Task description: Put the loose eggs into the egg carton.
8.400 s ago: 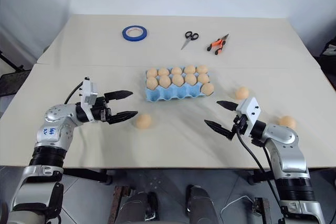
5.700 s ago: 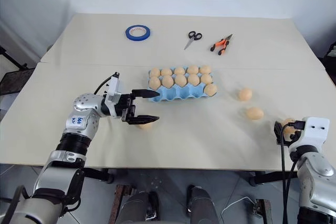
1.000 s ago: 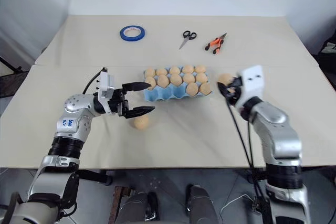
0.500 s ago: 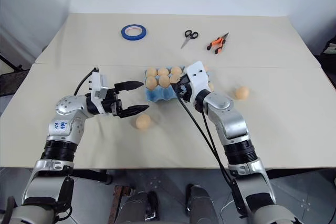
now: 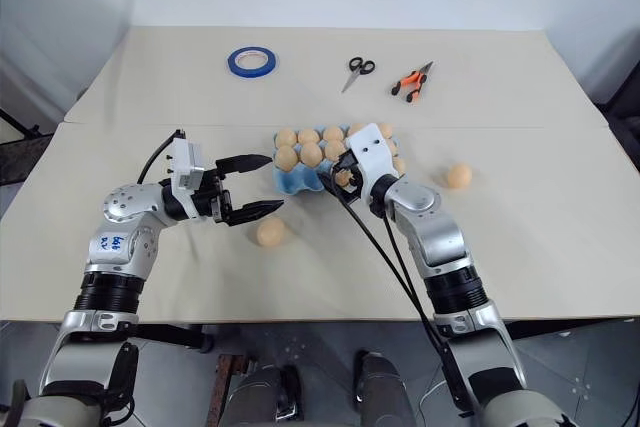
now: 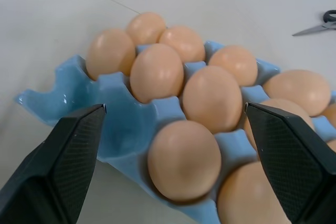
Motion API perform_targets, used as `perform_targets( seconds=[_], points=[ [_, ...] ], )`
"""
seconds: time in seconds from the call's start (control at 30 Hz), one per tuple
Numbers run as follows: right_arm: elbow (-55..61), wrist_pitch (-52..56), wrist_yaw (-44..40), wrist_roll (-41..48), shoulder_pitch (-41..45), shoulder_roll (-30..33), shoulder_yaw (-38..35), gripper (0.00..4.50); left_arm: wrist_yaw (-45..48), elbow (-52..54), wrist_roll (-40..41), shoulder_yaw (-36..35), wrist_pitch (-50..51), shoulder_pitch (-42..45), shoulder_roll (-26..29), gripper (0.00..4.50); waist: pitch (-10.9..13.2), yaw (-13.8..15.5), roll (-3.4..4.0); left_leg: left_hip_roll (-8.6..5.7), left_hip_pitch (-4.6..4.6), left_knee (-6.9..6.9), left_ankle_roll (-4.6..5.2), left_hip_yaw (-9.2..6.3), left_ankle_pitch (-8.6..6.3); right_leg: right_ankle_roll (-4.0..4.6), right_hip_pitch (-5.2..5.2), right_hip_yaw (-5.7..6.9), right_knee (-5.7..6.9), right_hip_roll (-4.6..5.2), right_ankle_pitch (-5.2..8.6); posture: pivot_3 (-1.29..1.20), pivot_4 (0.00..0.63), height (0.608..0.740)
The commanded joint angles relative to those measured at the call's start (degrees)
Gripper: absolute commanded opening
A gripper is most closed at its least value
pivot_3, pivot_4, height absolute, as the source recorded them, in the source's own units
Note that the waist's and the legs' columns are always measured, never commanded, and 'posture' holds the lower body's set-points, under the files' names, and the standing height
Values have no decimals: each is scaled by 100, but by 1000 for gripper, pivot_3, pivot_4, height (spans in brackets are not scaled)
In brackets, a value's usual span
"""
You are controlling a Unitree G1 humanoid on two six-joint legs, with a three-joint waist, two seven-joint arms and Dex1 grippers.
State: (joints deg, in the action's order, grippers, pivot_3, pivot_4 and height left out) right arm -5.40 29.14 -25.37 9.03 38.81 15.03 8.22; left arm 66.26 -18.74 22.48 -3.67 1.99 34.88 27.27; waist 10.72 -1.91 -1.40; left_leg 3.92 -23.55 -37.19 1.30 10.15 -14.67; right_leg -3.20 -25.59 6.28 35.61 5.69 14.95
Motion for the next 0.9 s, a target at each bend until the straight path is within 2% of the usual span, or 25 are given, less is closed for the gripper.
perform_targets(
  seconds=[0.03,0.23,0.4,0.63,0.77,0.9],
  points=[
    [728,-18,-158,172,-184,215,-333,4466,13,78,100,-87,-20,41,15,4500,0,8,0,0,-1,0,0,0,0,0,0,0,-1,1,0,0,150,740],
    [2414,330,-525,970,-1229,839,-1270,4466,39,57,115,-103,-10,38,34,4500,0,42,0,0,-6,2,2,-5,-6,0,0,3,-11,1,0,0,150,740],
    [3334,51,-933,1250,-2913,1572,-2355,4466,73,-101,87,-72,-55,105,-20,4500,0,70,-1,-1,-8,4,7,-9,-13,-2,7,8,-27,0,1,0,150,740],
    [3405,-755,-1328,1527,-4631,1718,-3732,4466,182,-443,29,2,-161,356,-166,4500,1,40,-2,-1,9,1,0,-6,-12,-3,15,4,-21,-9,0,0,150,740],
    [3214,-1023,-1318,1635,-5047,1622,-4090,4466,239,-619,-1,20,-237,469,-219,4500,1,25,-2,0,16,1,-10,-4,-16,-1,17,-5,-21,-12,1,0,150,740],
    [3093,-1194,-1294,1670,-5243,1554,-4139,4466,283,-715,-20,25,-284,525,-245,4500,1,36,-3,-1,17,0,-17,-3,-20,0,18,-8,-22,-9,2,0,150,740]
  ],
)
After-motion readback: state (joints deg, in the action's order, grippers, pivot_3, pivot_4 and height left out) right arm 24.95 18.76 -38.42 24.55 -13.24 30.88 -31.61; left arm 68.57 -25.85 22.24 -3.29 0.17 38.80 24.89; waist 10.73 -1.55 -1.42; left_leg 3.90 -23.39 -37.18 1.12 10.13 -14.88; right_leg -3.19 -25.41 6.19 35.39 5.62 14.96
